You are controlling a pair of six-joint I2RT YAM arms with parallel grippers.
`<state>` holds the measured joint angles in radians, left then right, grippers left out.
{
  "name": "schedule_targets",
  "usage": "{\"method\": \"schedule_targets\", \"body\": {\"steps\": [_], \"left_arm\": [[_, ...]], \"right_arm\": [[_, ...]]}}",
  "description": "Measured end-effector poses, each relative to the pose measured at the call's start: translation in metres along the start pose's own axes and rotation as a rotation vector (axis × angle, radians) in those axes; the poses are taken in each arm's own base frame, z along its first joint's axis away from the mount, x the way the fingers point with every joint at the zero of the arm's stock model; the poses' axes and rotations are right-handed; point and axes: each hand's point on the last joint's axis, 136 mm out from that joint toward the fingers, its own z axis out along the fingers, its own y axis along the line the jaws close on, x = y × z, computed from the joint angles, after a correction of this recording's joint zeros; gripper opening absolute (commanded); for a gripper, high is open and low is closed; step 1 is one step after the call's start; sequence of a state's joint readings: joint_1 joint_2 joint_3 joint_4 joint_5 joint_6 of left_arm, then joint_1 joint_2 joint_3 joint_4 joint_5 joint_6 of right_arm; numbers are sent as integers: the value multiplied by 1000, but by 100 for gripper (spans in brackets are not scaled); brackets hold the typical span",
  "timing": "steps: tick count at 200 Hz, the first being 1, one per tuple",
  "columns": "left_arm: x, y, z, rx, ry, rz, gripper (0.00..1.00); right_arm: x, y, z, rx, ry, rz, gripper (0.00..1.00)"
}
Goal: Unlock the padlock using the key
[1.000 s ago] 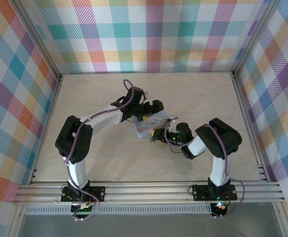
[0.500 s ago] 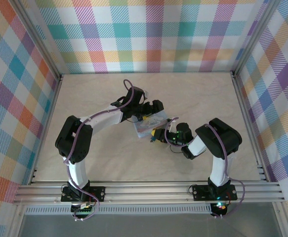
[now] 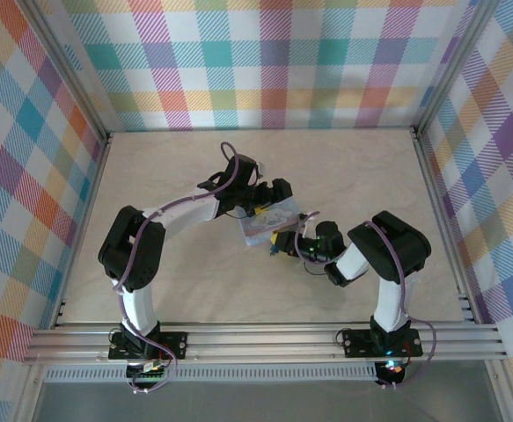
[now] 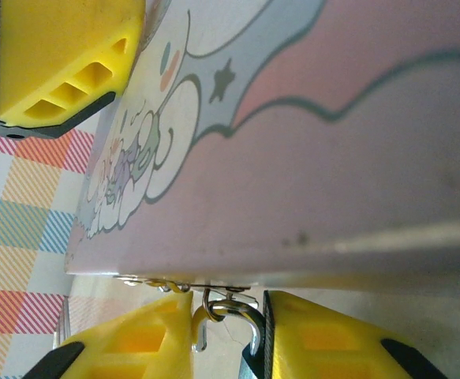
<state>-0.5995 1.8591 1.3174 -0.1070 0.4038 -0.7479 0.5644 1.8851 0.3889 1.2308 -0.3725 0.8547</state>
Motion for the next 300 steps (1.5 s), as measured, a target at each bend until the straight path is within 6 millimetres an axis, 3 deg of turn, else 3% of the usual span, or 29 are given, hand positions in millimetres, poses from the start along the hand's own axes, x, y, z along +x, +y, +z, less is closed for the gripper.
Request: {"method": "schedule_targets", "body": {"steps": [79,177,227,300], "left_arm": [[0,0,0,0,0,-4,98],[0,0,0,-1,0,-4,98],[0,0,0,-1,0,-4,98],[0,0,0,-1,0,-4,98]], "right_arm": [[9,0,-7,-12,14,-2,35],[8,1,-6,-23,12,-7,34],[6,-7,-8,5,4,0,25],[7,-6,-6,-2,16,9,27]]}}
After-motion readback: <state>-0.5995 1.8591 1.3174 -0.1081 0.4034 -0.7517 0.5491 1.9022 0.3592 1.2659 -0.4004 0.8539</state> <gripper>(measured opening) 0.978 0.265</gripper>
